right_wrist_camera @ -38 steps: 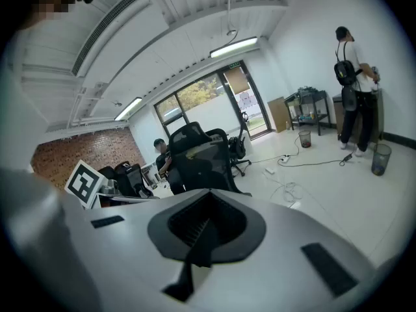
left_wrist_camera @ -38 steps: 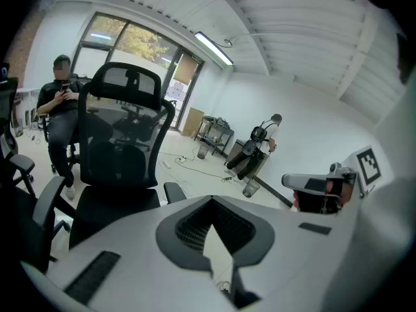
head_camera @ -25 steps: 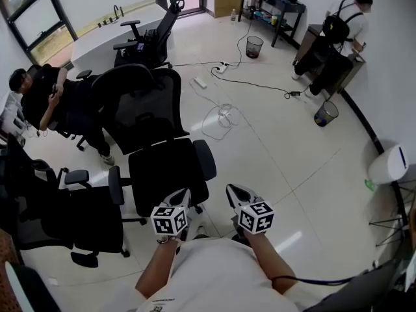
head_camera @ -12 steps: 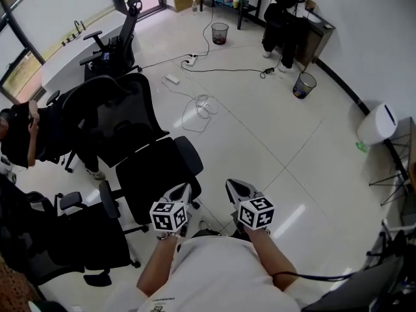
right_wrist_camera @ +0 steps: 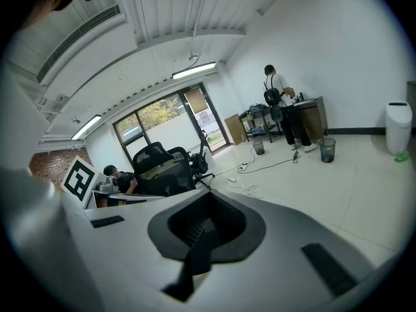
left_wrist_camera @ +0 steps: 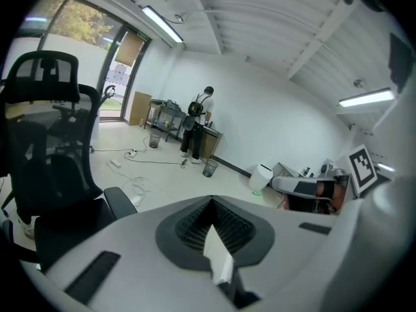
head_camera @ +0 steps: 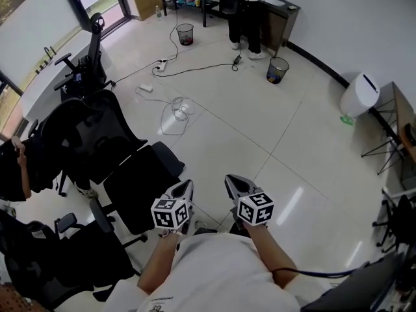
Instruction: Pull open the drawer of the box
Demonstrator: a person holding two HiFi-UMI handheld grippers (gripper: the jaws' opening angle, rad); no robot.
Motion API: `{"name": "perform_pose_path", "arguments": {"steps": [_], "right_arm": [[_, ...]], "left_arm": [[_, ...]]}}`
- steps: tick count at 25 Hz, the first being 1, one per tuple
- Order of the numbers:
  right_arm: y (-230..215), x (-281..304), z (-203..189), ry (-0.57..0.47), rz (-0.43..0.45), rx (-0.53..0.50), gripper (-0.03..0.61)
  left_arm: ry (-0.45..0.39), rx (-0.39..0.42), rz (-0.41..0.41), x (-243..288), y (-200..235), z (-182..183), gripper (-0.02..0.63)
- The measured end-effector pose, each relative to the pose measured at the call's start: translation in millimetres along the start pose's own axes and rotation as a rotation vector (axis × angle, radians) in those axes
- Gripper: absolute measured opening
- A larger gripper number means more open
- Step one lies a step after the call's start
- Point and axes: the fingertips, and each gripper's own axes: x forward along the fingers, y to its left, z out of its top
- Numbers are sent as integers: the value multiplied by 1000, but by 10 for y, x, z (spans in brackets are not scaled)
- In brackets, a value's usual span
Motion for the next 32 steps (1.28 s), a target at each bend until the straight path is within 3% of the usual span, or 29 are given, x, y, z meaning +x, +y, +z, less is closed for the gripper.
{"name": "perform_pose_path", "arguments": {"steps": [18, 32], "right_arm": [[-1355, -1056, 203, -108, -208, 108, -14], [-2752, -2238, 227, -218, -386, 218, -14]], "left_arm": [[99, 172, -212, 1024, -1526, 52, 0], [204, 339, -423, 2119, -3224, -111, 0]]}}
